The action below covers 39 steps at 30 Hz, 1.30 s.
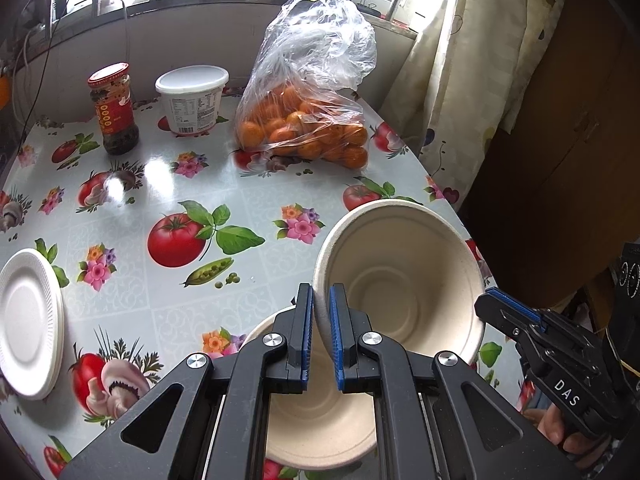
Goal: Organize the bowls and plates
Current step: 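Lift the held beige bowl and lower it into the other beige bowl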
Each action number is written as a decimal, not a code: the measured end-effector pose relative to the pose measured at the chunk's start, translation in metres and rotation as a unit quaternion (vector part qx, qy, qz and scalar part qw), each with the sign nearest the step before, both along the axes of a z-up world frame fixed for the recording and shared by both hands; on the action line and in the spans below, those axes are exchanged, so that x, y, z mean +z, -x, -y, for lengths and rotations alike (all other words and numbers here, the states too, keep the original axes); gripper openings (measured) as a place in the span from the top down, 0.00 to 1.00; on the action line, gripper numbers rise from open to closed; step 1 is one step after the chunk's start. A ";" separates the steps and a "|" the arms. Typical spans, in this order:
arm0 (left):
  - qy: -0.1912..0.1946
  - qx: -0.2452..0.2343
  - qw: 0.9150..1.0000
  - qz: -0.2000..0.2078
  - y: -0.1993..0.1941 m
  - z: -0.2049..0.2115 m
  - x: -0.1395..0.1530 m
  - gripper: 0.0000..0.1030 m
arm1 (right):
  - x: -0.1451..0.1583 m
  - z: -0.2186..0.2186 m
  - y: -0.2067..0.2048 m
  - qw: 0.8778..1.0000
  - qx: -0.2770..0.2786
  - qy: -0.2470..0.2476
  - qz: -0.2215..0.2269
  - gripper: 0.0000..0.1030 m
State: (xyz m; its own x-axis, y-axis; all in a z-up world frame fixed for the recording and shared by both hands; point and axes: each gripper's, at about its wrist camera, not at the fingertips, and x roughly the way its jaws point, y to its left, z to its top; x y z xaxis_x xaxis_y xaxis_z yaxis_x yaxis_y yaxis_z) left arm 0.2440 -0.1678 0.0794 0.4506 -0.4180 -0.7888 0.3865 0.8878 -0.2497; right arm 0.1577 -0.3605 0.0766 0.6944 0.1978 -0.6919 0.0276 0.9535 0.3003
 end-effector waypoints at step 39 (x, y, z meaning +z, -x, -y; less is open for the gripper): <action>-0.013 0.034 0.999 -0.025 0.032 -0.048 -0.033 0.91 | -0.036 -0.040 0.009 0.999 0.030 -0.021 -0.033 0.89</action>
State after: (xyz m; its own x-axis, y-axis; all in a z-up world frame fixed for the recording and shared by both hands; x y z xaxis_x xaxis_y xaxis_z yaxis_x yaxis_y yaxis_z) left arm 0.2120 -0.1199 0.0467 0.4374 -0.3671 -0.8210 0.3130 0.9180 -0.2437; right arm 0.1484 -0.3203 0.0403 0.6340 0.2681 -0.7254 -0.0085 0.9403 0.3401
